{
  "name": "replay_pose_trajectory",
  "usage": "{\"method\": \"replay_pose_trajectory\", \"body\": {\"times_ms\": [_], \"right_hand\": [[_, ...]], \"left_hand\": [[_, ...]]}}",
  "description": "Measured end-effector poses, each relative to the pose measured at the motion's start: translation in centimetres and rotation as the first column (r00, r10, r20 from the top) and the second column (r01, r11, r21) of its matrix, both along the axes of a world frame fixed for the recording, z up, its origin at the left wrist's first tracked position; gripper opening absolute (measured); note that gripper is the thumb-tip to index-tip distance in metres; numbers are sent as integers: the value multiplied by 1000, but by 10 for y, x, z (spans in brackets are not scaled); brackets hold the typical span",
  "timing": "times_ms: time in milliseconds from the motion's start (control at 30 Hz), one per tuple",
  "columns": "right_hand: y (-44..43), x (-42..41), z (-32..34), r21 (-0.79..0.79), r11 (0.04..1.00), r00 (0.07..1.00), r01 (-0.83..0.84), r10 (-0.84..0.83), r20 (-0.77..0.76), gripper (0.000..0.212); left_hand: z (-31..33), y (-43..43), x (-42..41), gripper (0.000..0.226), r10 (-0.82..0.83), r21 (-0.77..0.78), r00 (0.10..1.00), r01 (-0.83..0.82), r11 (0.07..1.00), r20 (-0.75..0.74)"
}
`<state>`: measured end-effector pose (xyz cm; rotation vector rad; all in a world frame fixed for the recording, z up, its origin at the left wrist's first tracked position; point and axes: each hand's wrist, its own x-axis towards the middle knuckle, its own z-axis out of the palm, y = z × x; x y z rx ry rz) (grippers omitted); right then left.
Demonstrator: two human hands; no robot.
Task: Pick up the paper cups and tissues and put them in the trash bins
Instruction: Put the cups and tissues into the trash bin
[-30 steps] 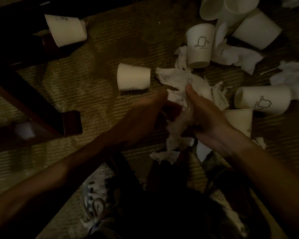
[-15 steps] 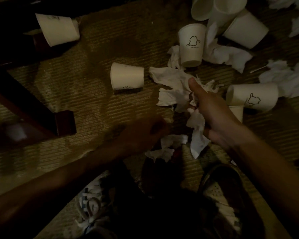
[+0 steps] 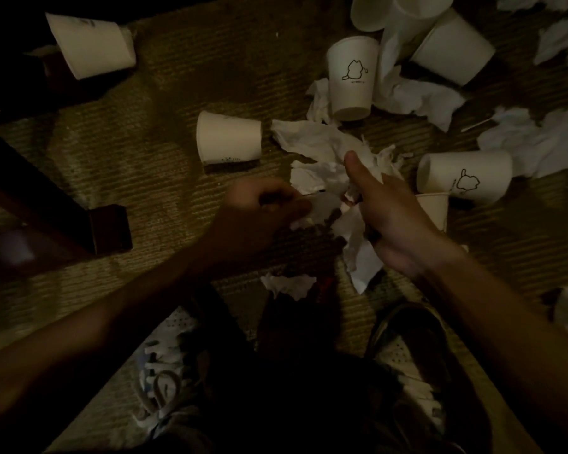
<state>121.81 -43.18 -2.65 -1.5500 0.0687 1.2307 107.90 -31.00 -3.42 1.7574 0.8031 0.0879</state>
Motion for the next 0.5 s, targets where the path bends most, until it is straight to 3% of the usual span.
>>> {"method": "replay_pose_trajectory", "body": {"times_ms": [67,233,367,500], "right_hand": [[4,-4,0,20,999,999,-49,49,-13,51],[17,-12,8,25,988,980,-154,156,-123,63],[5,-9,9,186,978,980,-94,124,-158,50],[2,-9,9,227,970,987,-88,116,-114,41]], "left_hand": [[16,-6,8,13,-14,12,994,13,1000,108],[32,-21,21,20,-149,253,965,91,963,218],[34,-14,15,13,-295,233,949,263,936,114],[29,-14,3,18,-220,105,963,205,973,155]]}}
